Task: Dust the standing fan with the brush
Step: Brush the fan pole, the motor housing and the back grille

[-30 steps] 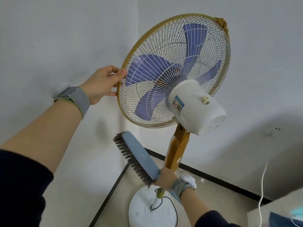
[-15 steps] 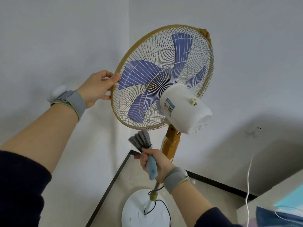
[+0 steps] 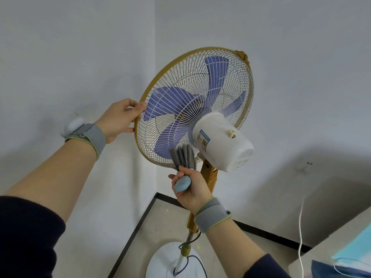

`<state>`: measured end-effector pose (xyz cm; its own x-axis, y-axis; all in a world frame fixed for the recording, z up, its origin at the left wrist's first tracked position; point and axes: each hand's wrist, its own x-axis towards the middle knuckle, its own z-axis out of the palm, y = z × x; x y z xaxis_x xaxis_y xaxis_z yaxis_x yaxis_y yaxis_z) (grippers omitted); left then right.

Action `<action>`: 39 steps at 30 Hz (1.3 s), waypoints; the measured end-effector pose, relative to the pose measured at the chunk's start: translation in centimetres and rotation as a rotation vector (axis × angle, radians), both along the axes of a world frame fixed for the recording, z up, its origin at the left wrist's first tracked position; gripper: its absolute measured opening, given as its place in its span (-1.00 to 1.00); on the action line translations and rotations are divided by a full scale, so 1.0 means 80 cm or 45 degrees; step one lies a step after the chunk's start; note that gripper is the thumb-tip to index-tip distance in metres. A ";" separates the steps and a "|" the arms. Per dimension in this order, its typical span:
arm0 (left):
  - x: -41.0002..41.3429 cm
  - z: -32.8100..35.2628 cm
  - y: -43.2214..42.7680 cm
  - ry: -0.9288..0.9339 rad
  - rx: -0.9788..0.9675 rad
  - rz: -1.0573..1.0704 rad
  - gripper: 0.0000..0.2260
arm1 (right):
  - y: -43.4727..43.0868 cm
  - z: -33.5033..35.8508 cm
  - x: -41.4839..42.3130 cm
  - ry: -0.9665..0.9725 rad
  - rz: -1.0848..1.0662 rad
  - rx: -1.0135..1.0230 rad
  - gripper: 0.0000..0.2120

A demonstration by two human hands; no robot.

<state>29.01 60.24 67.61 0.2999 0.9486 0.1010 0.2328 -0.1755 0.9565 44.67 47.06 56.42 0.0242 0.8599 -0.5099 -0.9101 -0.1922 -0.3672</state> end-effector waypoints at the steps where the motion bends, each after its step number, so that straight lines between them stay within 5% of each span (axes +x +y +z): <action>1: 0.002 0.000 0.000 0.001 -0.001 0.000 -0.73 | -0.003 0.005 -0.001 -0.064 0.011 -0.003 -0.94; 10: 0.006 0.001 0.006 0.003 0.019 -0.004 -0.73 | -0.013 0.034 -0.019 -0.332 0.088 -0.053 -0.85; 20: 0.003 -0.005 0.011 0.011 0.020 0.006 -0.72 | -0.056 0.071 -0.034 -0.413 0.447 0.032 -0.89; 23: 0.001 -0.006 0.012 0.008 0.001 0.025 -0.72 | -0.064 0.051 -0.038 -0.275 0.506 -0.030 -0.87; 28: -0.004 -0.006 0.009 0.001 0.000 0.041 -0.71 | -0.047 0.007 -0.027 0.034 0.440 -0.132 -0.88; 39: 0.003 -0.008 0.002 -0.015 0.033 0.036 -0.69 | -0.003 0.028 0.022 0.046 0.051 0.014 -0.86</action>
<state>29.25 60.43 66.99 0.2714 0.9538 0.1287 0.2272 -0.1934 0.9545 46.40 46.82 58.63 -0.0284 0.8656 -0.5000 -0.9146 -0.2244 -0.3365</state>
